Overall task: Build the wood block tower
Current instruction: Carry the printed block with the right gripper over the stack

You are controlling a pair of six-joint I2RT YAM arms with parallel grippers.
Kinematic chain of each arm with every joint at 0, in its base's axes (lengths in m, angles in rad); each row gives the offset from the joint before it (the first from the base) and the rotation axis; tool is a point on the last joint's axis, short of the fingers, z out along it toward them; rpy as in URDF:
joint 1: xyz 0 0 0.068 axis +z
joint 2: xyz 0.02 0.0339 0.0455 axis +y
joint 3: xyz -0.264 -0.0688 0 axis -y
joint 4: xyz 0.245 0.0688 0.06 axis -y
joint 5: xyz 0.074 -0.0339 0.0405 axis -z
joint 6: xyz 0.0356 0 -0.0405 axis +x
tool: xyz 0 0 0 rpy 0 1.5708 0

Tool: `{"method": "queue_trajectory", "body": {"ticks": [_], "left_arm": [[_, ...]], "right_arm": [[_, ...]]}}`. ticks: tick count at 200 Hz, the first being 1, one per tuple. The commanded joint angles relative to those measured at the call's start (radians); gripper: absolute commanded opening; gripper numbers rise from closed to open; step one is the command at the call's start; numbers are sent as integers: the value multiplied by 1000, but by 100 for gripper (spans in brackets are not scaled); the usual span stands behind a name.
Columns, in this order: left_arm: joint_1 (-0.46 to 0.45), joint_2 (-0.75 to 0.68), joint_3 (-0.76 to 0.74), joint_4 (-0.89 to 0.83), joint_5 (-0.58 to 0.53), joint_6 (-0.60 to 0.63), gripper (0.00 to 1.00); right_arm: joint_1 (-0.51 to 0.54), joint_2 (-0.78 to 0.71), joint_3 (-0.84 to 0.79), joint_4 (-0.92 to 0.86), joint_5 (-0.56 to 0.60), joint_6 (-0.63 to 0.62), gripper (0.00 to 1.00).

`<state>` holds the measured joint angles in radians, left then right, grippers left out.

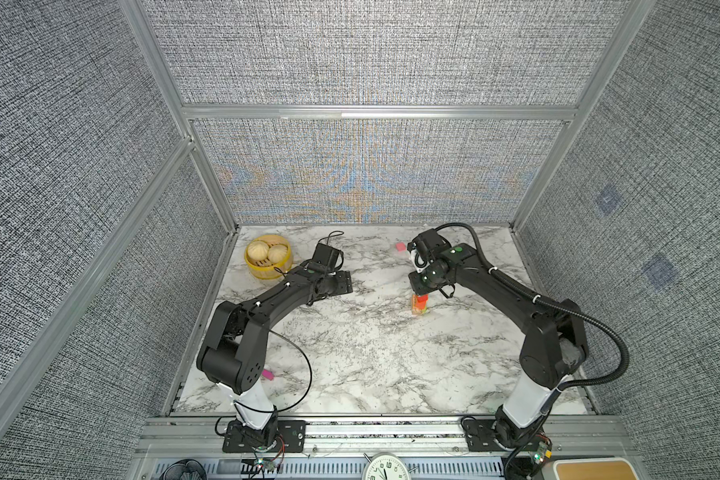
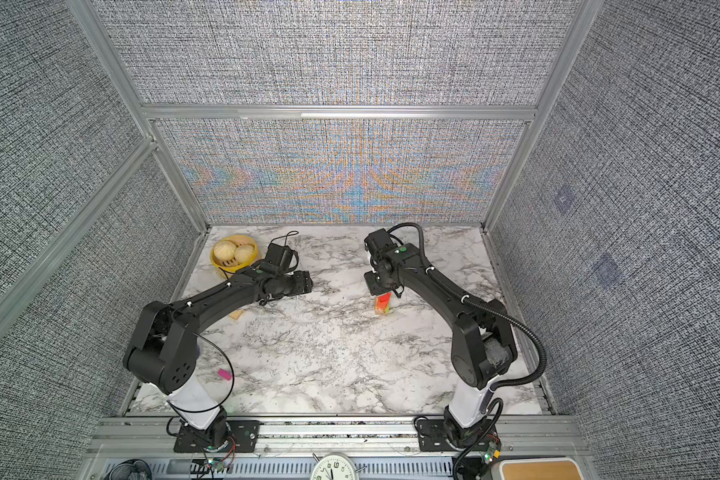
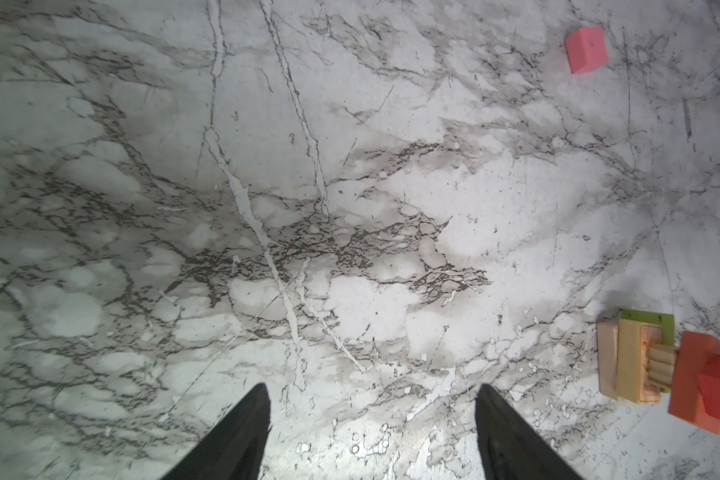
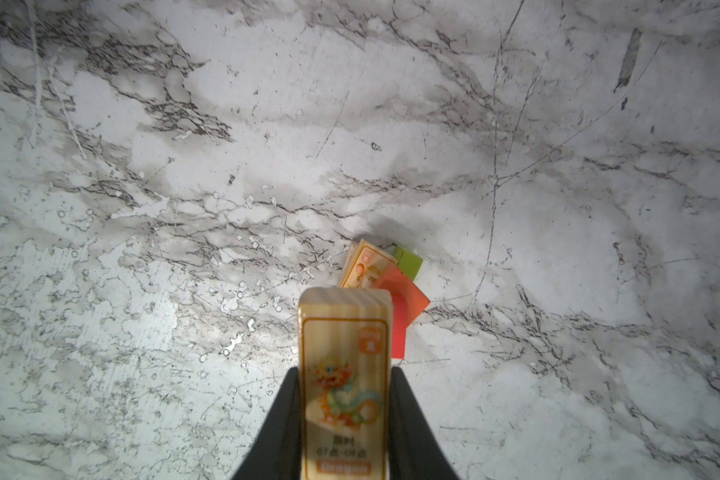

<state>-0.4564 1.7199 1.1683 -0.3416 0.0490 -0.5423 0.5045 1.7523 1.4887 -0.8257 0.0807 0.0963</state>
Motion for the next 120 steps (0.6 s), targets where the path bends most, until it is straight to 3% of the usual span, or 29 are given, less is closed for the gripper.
{"method": "queue_trajectory", "body": {"ticks": [1,120], "left_arm": [[-4,4,7,18,5,10,79],[-13,37,15,26,14,7,79]], "right_arm": [[0,-6,-22,-4,7,10,19],[-21,24,-53,31,19,16,19]]}}
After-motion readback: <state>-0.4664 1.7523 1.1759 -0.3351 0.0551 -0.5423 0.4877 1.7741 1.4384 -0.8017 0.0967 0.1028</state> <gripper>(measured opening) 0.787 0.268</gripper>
